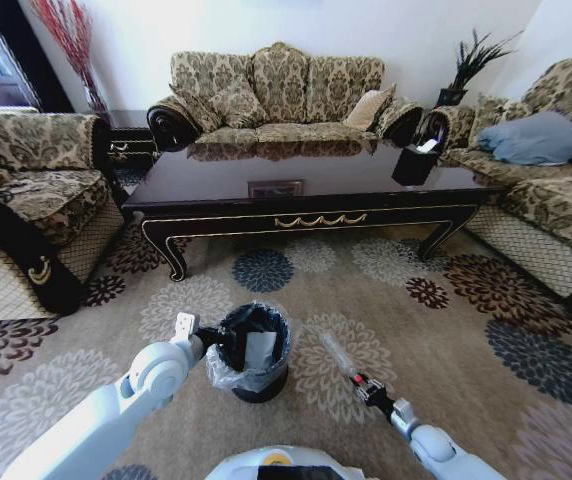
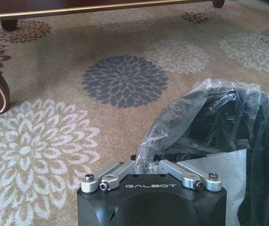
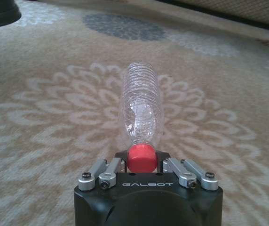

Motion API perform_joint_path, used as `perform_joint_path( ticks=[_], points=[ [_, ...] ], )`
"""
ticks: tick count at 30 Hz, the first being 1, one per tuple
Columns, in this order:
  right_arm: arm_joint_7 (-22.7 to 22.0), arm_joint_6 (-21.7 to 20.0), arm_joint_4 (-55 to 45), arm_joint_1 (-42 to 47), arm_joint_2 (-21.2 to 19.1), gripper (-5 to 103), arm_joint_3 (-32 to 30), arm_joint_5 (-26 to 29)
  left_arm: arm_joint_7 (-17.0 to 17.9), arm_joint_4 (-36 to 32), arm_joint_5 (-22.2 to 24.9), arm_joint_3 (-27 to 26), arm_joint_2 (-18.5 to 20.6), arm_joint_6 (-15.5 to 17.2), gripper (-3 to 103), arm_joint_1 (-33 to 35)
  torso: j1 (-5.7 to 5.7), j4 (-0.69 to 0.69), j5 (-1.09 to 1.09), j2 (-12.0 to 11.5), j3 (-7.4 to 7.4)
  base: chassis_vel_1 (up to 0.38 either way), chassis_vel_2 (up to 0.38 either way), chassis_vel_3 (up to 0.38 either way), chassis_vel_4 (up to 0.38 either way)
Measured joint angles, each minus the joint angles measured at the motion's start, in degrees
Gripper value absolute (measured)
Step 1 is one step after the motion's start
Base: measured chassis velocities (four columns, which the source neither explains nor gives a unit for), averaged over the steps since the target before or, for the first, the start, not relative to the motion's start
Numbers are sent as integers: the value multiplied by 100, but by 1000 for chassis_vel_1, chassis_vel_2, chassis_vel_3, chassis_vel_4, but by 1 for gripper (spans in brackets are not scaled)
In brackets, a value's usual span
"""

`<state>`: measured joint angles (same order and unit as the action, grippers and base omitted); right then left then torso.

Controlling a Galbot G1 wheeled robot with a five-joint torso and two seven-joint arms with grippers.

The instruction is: Move to the front of the table and pick up the trash from the floor, then place it into the trash bin.

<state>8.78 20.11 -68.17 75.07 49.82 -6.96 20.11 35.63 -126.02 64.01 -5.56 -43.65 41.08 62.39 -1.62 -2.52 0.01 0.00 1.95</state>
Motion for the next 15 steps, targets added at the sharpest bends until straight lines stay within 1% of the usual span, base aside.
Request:
perform_joint_path(
  ticks=[3,4,6,8,9,11,12,14,15],
  points=[
    [12,115,-302,251,60,30,-624,-159,-5,67,-107,51,-25,0,4,9,-1,-1,0,0,0,0,0,0,0],
    [12,115,-302,251,60,30,-624,-159,-5,67,-107,51,-25,0,4,9,-1,-1,0,0,0,0,0,0,0],
    [-10,126,-715,444,57,30,-936,110,-1,188,-144,117,-42,-2,4,-11,-1,0,0,0,0,0,0,0,0],
    [-17,126,-820,493,43,30,-1001,169,0,215,-144,142,-48,-2,4,-26,-1,1,0,0,0,0,0,0,0],
    [-34,125,-1117,658,-35,30,-1208,305,2,258,-127,202,-69,5,4,-73,-1,2,0,0,0,0,0,0,0],
    [-43,123,-1521,892,-183,30,-1476,424,8,286,-87,289,-115,27,4,-153,-1,0,-3,0,0,0,0,0,0],
    [-47,122,-1716,994,-262,30,-1571,460,8,287,-83,318,-126,36,4,-174,-1,-4,-3,0,0,0,0,0,0],
    [-51,121,-1807,1026,-305,30,-1600,464,9,284,-83,320,-126,41,4,-173,-1,-4,-2,0,0,0,0,0,0],
    [-59,120,-2018,1073,-404,30,-1638,464,20,264,-86,320,-121,52,4,-154,-1,-4,1,0,0,0,0,0,0]
  ],
)
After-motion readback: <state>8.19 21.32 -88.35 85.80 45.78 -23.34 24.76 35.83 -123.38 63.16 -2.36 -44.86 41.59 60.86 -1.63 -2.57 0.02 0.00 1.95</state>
